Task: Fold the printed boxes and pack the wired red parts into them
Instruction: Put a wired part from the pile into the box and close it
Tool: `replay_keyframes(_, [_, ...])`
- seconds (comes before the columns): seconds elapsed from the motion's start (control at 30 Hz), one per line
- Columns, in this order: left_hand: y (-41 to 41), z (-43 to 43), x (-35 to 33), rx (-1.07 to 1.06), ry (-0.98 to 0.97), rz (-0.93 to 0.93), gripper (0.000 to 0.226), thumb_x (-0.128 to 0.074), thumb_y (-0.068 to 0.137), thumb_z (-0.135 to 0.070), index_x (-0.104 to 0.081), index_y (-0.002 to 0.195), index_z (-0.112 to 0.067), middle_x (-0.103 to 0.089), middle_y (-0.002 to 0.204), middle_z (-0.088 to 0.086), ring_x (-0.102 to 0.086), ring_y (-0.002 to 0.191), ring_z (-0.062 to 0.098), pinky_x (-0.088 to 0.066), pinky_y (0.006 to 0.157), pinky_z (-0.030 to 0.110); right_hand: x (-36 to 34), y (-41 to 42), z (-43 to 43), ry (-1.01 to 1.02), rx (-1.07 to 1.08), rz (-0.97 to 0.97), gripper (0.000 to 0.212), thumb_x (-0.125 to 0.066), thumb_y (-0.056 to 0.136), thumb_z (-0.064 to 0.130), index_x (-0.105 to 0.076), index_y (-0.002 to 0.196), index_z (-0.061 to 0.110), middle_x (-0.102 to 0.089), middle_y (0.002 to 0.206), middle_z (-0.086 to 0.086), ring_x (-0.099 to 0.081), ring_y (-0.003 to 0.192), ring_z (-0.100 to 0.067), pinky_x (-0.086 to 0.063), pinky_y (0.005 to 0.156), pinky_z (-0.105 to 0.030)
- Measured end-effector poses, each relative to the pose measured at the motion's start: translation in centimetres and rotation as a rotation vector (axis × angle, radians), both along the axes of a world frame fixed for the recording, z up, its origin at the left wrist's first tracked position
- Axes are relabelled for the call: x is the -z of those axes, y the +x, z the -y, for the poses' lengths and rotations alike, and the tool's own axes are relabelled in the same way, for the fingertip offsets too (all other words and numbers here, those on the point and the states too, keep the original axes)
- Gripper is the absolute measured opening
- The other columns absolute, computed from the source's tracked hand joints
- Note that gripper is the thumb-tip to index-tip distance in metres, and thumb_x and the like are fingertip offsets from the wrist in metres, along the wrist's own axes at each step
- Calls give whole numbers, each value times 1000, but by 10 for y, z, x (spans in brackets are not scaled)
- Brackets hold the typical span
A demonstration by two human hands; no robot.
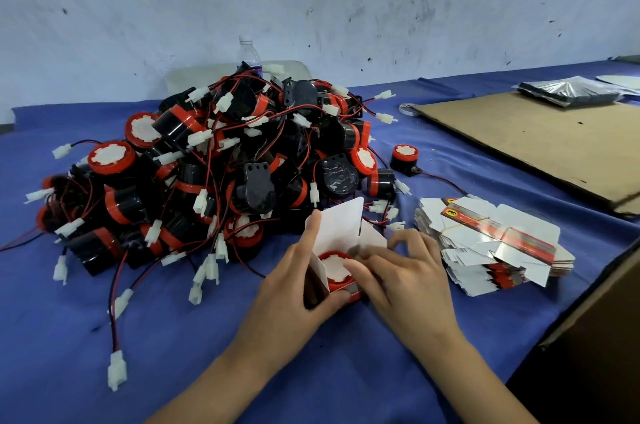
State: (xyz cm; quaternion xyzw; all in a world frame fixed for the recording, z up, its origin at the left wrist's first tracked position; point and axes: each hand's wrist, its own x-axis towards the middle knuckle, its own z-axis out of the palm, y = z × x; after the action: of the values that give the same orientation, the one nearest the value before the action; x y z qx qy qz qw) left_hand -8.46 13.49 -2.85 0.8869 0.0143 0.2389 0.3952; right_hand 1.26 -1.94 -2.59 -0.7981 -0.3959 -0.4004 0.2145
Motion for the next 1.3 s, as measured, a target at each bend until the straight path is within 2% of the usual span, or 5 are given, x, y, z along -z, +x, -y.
replay_keyframes(0.37, [6, 0, 8, 9, 214, -96, 63, -37, 98, -37, 10, 140, -48, 16, 150, -28, -12, 142, -3, -19, 107, 8, 1, -7, 16, -108, -125, -175, 27, -48, 97, 29, -70, 96, 14, -69, 89, 7, -57, 101, -24, -47, 88, -33])
replay_keyframes(0.6, [7, 3, 1, -54, 283, 20, 41, -59, 92, -4, -61, 130, -20, -31, 150, 6, -45, 127, 23, -46, 102, 38, 4, -7, 14, 56, -169, -327, 28, -74, 79, 4, -68, 105, 12, -51, 132, -8, -60, 104, -11, -56, 78, -25])
replay_keyframes(0.87, [9, 1, 3, -91, 406, 144, 42, -68, 80, 13, -68, 117, -5, -61, 113, 8, -50, 108, 19, -49, 89, 32, 1, -7, 12, 32, -224, -414, 46, -72, 84, 11, -58, 127, 16, -70, 100, 6, -61, 101, -13, -49, 89, -27])
replay_keyframes(1.1, [7, 4, 7, 127, 421, -106, 70, -54, 88, -44, -12, 142, -56, -21, 147, -17, -2, 143, 4, -8, 110, 11, -12, -12, 9, 253, -264, -478, 19, -52, 89, 38, -53, 108, 33, -67, 76, 18, -63, 74, -3, -49, 64, -23])
replay_keyframes(1.3, [6, 0, 2, 221, 323, -33, 45, -59, 89, -50, -42, 132, -50, -25, 144, -28, -7, 143, -6, -10, 109, 4, -31, -8, 0, 824, -324, -834, 23, -57, 83, 46, -53, 100, 30, -55, 80, 16, -54, 77, -5, -44, 71, -20])
